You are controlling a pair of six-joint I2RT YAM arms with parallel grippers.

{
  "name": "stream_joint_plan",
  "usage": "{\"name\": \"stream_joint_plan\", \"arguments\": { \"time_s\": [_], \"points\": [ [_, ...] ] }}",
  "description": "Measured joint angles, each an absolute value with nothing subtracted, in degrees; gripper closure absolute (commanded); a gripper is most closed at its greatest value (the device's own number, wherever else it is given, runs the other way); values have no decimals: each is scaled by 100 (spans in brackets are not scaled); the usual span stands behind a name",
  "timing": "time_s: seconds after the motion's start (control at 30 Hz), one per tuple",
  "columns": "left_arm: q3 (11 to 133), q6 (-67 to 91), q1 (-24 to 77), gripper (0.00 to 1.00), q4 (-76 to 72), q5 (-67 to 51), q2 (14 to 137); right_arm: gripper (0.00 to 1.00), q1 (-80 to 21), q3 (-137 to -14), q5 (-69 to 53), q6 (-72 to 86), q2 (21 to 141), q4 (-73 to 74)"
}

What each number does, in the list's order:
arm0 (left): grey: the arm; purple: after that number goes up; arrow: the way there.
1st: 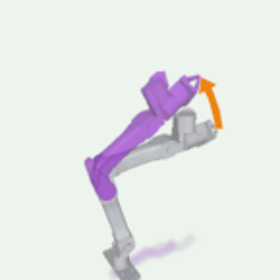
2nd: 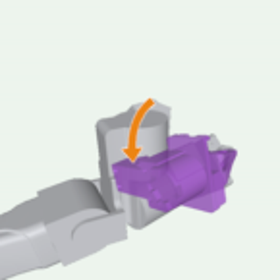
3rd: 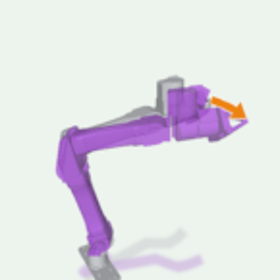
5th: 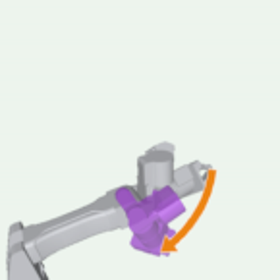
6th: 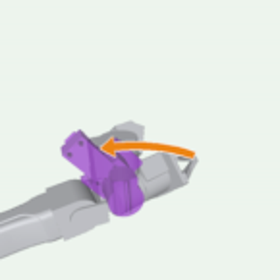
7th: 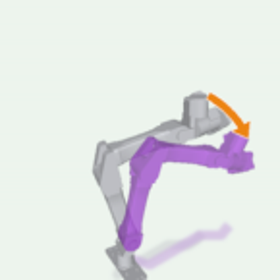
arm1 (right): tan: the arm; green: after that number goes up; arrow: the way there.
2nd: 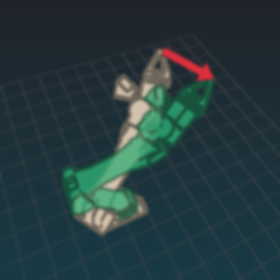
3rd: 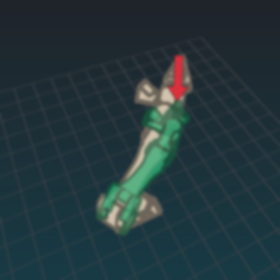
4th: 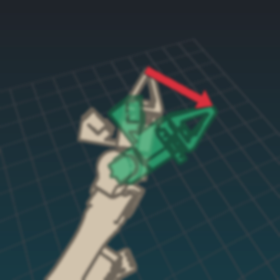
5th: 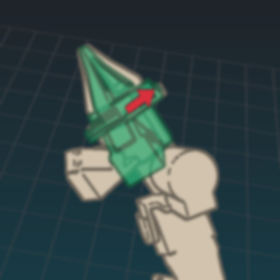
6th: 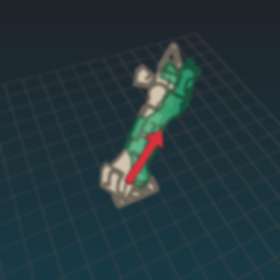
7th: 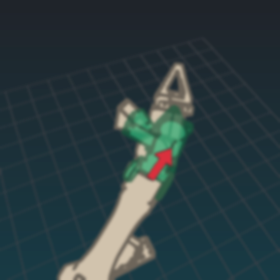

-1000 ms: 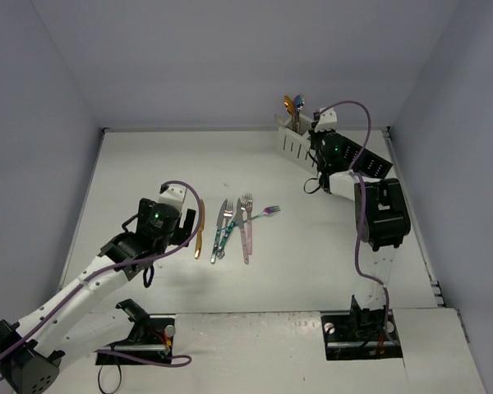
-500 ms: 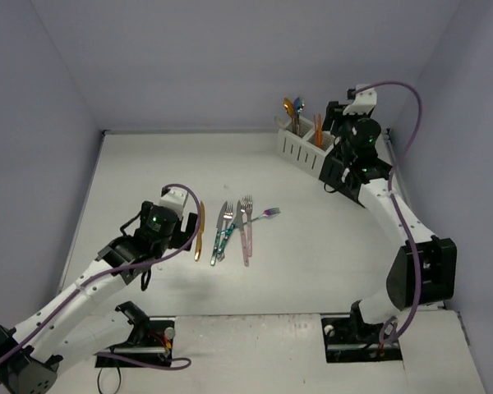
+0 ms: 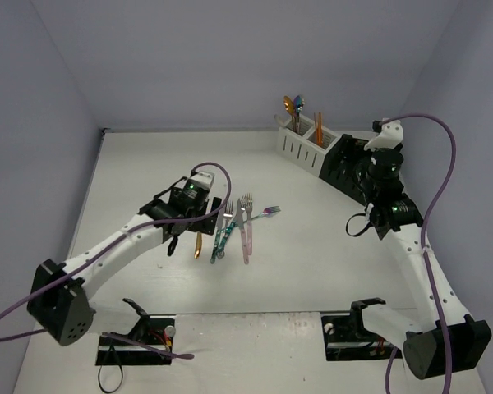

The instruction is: Sort the eating utensils into containers

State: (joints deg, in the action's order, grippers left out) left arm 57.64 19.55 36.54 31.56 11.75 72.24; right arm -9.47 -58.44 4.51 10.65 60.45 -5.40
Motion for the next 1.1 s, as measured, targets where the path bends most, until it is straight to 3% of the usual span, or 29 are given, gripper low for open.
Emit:
{"name": "stream_joint_plan", "arguments": {
  "time_s": [0.3,0.9,1.1],
  "points": [
    [6196,2640,3152,45,3510,876,9114,0,-947,-5105,262,1504,5448,427],
    [6719,2941,2748,68,3650,134,10328,0,-947,-4818,164,1525,4790,959],
    [6835,2921,2647,94,3671,-59,10431,0,-947,-4816,114,1525,4709,1058]
  ]
}}
